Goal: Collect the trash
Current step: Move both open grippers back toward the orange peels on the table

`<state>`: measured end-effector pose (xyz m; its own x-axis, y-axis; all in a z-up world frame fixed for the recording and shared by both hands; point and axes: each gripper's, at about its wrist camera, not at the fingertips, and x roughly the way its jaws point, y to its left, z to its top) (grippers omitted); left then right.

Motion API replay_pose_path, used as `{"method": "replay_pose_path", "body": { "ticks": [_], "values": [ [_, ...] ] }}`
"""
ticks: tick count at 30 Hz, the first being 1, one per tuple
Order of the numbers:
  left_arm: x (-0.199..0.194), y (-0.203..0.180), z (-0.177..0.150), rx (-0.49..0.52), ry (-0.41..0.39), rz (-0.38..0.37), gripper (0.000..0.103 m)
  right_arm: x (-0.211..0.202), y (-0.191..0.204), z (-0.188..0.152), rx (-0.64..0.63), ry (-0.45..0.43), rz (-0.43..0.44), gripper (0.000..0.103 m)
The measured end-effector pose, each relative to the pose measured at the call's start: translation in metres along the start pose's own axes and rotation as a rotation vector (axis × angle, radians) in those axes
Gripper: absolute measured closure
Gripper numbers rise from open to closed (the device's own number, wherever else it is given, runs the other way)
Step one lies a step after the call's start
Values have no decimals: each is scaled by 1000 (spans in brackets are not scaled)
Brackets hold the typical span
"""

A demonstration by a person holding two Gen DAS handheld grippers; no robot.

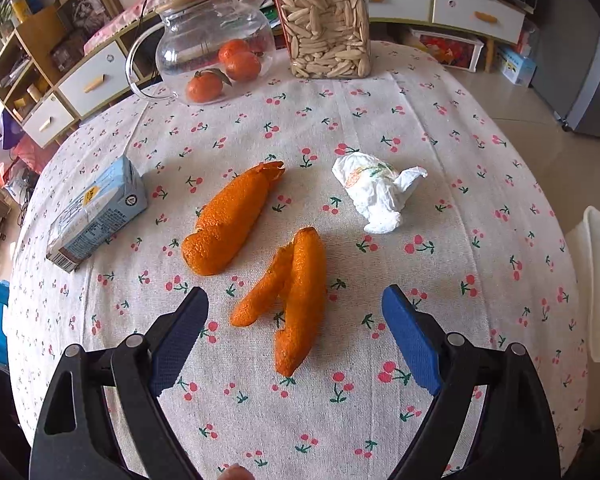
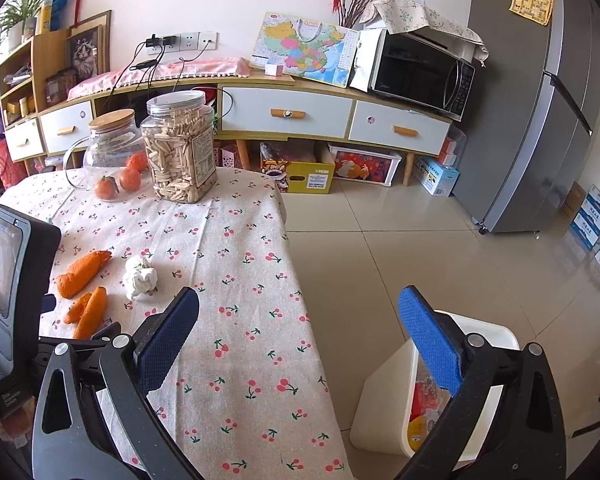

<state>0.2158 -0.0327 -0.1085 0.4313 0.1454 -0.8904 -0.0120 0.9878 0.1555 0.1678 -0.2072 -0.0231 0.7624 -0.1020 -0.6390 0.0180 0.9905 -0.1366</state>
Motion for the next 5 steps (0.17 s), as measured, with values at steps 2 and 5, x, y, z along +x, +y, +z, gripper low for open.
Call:
{"method": "replay_pose_path", "body": {
  "ticks": [2,5],
  "values": [
    [9,2,0,2,28,-7,21,4,0,0,11,13,10,7],
    [11,5,0,-14,38,-58,31,9,-2,2,40,35,33,7]
  ]
}}
